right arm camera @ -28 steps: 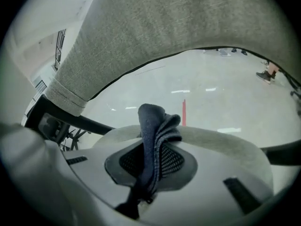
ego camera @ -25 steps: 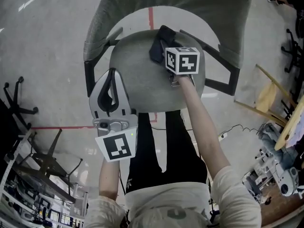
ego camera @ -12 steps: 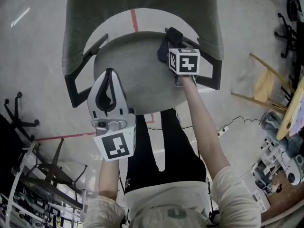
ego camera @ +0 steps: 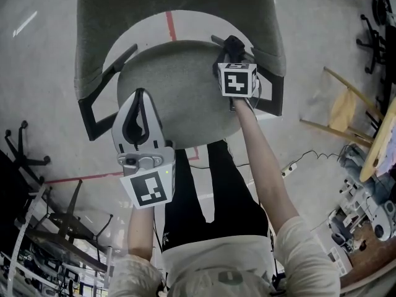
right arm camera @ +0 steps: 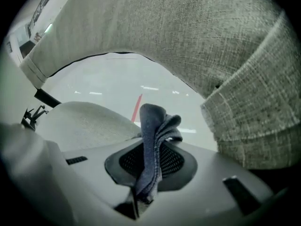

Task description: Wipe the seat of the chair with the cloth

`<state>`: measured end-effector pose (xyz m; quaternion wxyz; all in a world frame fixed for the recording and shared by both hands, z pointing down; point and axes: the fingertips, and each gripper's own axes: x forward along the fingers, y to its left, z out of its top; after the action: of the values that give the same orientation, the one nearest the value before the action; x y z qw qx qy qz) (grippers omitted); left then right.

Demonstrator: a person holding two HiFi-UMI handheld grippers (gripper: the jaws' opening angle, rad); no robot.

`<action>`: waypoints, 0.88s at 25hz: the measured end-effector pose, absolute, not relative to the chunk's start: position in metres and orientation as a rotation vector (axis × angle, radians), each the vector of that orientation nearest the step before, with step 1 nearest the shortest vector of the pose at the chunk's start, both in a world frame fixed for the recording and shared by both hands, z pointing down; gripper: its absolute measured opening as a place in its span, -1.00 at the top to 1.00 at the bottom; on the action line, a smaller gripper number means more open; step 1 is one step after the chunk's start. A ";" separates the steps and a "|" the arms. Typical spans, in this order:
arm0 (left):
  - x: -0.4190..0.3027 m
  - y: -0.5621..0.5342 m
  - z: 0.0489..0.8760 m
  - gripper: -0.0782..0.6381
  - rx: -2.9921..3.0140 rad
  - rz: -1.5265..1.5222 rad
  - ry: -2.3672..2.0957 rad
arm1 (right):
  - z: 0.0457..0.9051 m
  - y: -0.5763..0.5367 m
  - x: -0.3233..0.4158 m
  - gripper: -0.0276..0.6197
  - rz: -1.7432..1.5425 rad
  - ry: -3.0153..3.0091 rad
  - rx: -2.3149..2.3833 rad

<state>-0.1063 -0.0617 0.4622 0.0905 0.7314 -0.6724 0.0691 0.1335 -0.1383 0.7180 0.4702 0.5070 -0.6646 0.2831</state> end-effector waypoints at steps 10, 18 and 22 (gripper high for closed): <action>-0.132 -0.054 0.463 0.74 2.114 0.219 -2.071 | 0.721 -0.143 0.134 0.74 0.662 -1.614 1.286; -0.167 -0.029 0.463 0.74 2.023 0.228 -2.180 | 0.691 -0.145 0.124 0.74 0.593 -1.684 1.312; -0.180 -0.018 0.461 0.74 2.002 0.238 -2.212 | 0.648 -0.148 0.090 0.74 0.605 -1.831 1.345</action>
<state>-0.1797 -0.0178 0.4610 0.0742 0.6670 -0.7371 0.0792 0.0897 -0.1479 0.6477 0.3849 0.5281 -0.7187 0.2375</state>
